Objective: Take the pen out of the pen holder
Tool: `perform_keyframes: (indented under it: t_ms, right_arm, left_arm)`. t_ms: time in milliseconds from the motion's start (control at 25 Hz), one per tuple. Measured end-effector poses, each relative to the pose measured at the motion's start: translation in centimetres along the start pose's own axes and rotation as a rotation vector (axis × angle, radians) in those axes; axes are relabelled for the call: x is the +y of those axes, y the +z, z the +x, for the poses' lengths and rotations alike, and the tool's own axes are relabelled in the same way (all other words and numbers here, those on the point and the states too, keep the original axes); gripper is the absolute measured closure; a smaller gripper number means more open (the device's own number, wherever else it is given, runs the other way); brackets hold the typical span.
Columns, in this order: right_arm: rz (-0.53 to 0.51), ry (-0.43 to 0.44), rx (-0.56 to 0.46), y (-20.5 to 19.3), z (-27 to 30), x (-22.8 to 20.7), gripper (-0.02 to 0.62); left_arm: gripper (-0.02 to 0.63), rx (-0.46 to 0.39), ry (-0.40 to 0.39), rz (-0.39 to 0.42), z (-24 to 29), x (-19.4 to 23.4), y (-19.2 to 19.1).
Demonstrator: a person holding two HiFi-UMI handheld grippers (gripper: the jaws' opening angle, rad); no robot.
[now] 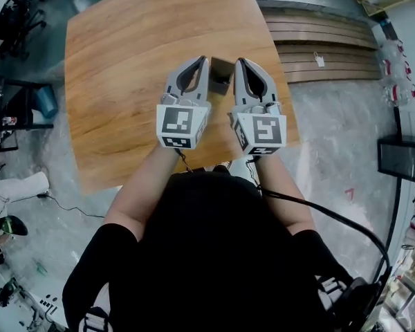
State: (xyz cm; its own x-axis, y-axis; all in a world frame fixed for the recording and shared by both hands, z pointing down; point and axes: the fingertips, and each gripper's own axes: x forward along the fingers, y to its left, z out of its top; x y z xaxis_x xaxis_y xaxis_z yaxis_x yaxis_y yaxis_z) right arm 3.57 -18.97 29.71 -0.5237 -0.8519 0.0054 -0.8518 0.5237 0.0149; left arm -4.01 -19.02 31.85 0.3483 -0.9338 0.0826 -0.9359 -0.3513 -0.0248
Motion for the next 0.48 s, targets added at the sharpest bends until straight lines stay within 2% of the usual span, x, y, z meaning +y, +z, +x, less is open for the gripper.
perform_keyframes:
  t_ms: [240,480]
  right_arm:
    - [-0.019,0.047,-0.043,2.0,0.2,1.1,0.581]
    - [-0.034,0.083,-0.024,1.9,0.4,1.9,0.581]
  left_arm:
    - [0.606,-0.046,0.006,0.011,-1.0,-0.5,2.1]
    - [0.606,-0.061,0.021,0.001,-1.6,0.1,2.7]
